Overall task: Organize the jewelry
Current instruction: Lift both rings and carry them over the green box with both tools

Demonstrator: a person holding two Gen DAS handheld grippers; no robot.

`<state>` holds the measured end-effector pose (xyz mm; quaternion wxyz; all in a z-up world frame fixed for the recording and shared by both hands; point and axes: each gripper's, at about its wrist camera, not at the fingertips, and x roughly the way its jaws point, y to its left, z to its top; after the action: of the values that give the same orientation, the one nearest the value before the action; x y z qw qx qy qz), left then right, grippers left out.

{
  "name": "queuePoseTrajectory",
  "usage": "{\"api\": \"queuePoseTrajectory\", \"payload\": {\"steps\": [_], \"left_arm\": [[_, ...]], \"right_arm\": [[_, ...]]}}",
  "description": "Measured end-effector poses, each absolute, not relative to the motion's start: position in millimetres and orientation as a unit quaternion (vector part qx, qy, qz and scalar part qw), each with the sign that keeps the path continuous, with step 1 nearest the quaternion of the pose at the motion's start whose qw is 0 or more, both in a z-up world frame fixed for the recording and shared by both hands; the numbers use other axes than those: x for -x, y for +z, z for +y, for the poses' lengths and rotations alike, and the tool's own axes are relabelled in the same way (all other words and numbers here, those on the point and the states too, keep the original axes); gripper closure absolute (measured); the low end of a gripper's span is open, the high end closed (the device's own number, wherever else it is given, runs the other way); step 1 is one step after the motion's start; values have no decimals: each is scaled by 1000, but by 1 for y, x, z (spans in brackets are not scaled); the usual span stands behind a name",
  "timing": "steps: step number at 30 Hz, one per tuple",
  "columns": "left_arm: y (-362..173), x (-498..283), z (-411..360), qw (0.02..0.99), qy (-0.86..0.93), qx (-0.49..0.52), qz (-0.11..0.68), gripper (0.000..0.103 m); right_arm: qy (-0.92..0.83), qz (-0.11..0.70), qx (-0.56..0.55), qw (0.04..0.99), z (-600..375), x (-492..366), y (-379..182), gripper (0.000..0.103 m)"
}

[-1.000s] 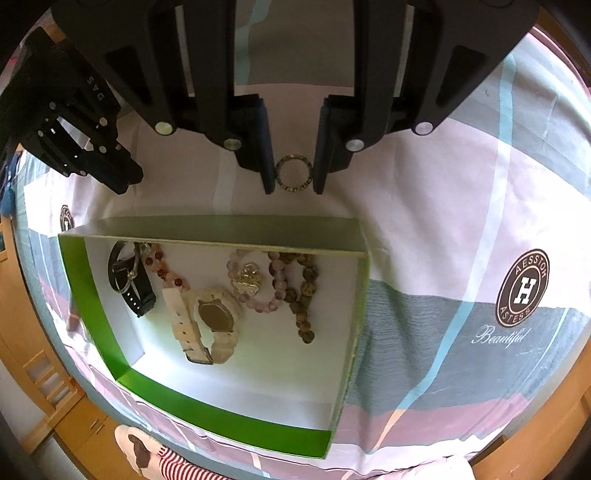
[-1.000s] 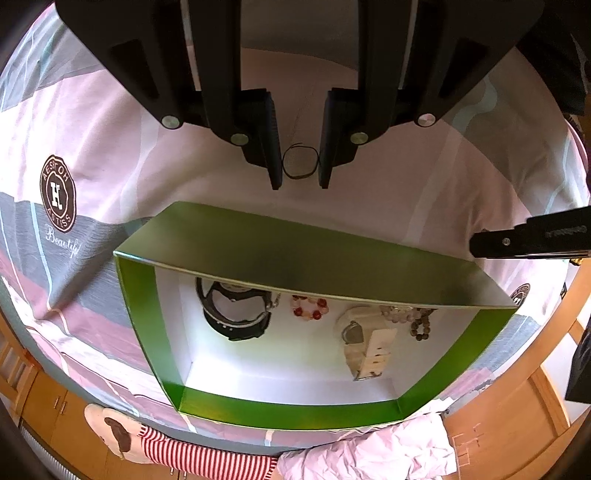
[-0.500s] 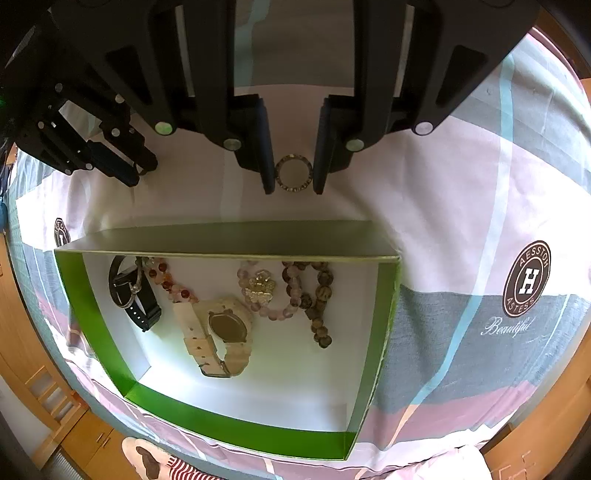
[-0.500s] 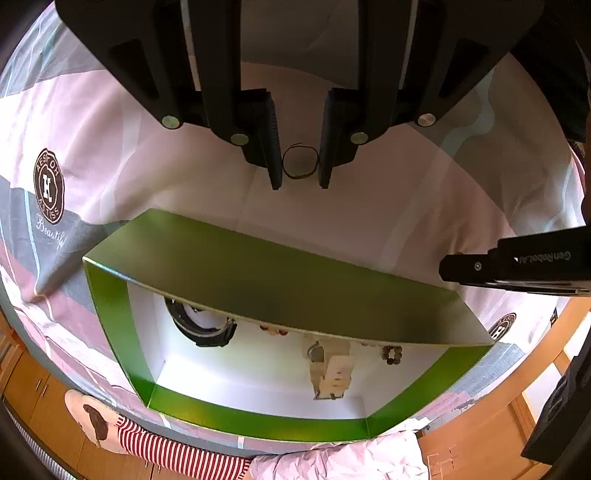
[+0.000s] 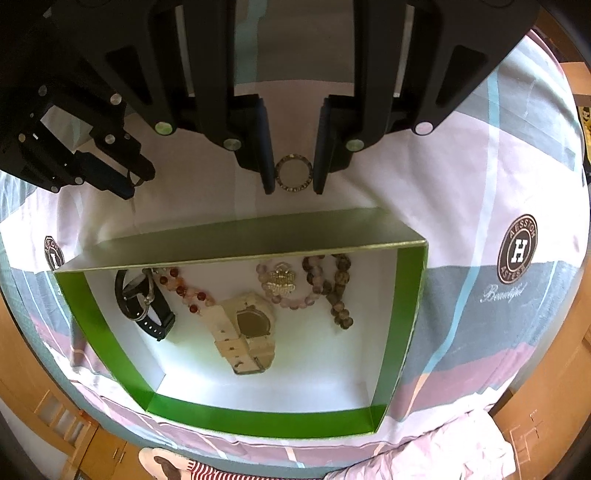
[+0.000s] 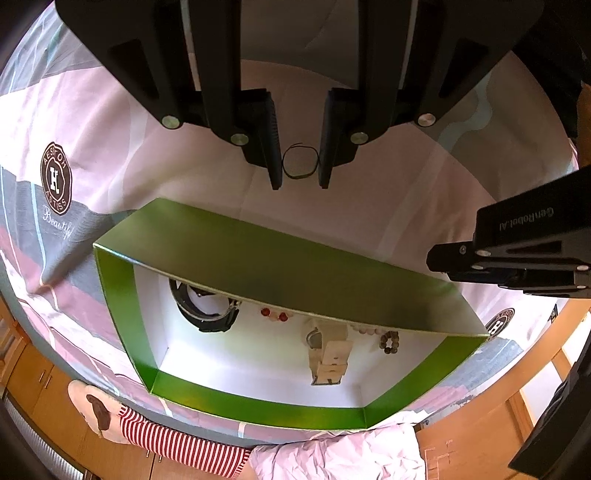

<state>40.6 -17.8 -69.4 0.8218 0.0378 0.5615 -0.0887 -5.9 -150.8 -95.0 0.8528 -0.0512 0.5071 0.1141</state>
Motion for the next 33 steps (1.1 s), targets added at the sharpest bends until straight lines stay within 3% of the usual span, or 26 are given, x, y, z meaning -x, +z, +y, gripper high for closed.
{"api": "queuePoseTrajectory", "payload": {"steps": [33], "left_arm": [[-55, -34, -26, 840, -97, -53, 531, 82]], "right_arm": [[113, 502, 49, 856, -150, 7, -91, 83]]}}
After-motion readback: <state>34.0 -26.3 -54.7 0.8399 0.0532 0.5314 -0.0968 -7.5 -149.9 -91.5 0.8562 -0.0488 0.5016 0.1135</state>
